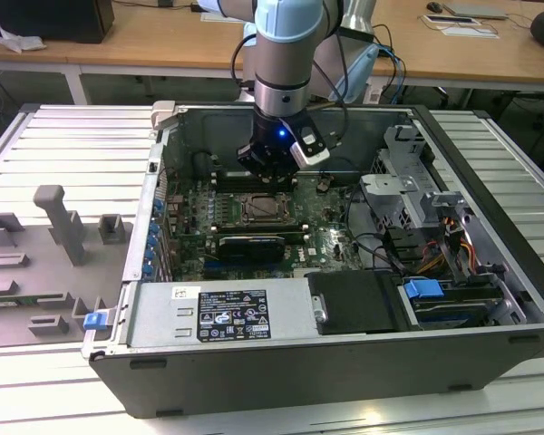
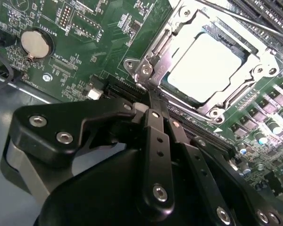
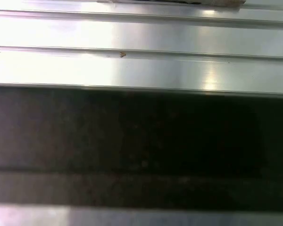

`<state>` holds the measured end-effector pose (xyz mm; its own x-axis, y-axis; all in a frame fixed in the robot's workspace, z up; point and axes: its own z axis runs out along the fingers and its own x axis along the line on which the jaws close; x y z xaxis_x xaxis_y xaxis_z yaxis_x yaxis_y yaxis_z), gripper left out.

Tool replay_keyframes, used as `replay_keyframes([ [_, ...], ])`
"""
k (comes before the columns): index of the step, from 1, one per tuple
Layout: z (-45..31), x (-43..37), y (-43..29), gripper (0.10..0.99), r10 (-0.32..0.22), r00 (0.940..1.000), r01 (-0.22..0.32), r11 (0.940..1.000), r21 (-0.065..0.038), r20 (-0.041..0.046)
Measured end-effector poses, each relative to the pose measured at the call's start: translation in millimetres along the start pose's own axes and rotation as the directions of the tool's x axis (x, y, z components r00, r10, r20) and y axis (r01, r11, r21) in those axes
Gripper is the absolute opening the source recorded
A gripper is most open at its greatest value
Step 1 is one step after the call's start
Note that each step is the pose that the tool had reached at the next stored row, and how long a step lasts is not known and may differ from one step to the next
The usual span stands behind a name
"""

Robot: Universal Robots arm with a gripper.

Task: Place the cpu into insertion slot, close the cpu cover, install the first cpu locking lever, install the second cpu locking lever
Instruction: 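Install the first cpu locking lever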

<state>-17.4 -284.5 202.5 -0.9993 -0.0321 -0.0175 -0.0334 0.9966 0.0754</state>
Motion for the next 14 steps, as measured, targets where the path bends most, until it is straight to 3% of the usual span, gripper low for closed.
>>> replay_keyframes([
  [5,-9.7,-0.2,0.8,0.106,0.0,1.0,0.0,1.0,0.0,0.0001],
  [14,-10.2,-0.1,-3.7,0.106,0.0,1.0,0.0,1.0,0.0,0.0001],
])
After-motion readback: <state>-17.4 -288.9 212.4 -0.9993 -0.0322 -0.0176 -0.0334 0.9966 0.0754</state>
